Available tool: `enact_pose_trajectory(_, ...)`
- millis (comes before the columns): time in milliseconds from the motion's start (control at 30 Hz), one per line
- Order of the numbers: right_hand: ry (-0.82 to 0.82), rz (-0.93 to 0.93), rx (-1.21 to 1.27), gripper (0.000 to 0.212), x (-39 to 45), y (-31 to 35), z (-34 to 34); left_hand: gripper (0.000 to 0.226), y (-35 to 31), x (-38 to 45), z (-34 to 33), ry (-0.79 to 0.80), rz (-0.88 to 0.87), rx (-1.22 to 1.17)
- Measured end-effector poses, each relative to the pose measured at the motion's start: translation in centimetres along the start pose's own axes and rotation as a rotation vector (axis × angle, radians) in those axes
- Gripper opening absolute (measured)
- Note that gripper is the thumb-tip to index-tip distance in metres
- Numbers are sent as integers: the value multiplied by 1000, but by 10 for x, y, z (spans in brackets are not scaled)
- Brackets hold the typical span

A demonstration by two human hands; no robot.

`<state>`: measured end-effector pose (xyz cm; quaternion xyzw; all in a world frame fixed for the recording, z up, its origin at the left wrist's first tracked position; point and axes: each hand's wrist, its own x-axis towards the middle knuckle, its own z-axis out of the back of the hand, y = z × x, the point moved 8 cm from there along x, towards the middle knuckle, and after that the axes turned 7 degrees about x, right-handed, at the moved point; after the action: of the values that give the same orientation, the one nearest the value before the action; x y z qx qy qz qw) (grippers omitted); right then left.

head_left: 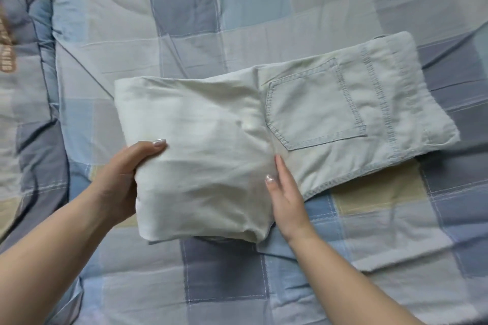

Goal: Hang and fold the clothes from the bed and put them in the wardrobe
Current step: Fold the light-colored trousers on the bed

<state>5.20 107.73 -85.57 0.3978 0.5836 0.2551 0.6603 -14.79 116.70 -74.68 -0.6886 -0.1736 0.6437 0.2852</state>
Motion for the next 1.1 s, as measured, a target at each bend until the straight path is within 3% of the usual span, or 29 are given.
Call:
enact_pose_trajectory(100,-10,-9,145,48,-7,26,12,31,-29,-18,-45,19,-112,-53)
enact_pose_trajectory(167,-2,-6,271,44,0,55,29,17,-50,-20,-89,110,-192,-127)
enact_pose_trajectory(267,116,8,483,56,12,110,51,36,-79,-12,-160,264,-309,-123)
enact_pose_trajectory(367,117,50,715,61,21,149,101,19,-92,3,-234,216,-332,-7)
enact_pose_trajectory(433,118,48,797,83,32,162,140,19,-96,16,-282,193,-294,7)
enact_pose_trajectory(533,171,-38,869,73,47,166,181,17,-94,50,-325,105,-292,73)
enact_pose_trajectory(667,93,-125,806,85,65,133,247,23,-76,84,-365,90,-237,189)
enact_pose_trajectory(700,91,-137,765,81,66,126,257,29,-69,91,-374,140,-227,207)
enact_pose_trajectory(767,73,-180,610,62,64,110,268,63,-52,98,-383,233,-189,219)
enact_pose_trajectory(800,40,-198,491,46,64,101,273,65,-45,99,-377,231,-181,210)
enact_pose_trajectory(867,-77,-204,305,20,63,87,284,50,-36,105,-350,125,-213,170)
enact_pose_trajectory(967,-188,-154,99,12,66,85,287,25,-36,103,-290,-136,-422,368)
enact_pose_trajectory(1033,-273,-35,-25,8,67,102,287,25,-34,96,-250,-324,-535,555)
enact_pose_trajectory(1100,-387,75,17,4,63,111,293,37,-27,89,-220,-448,-516,594)
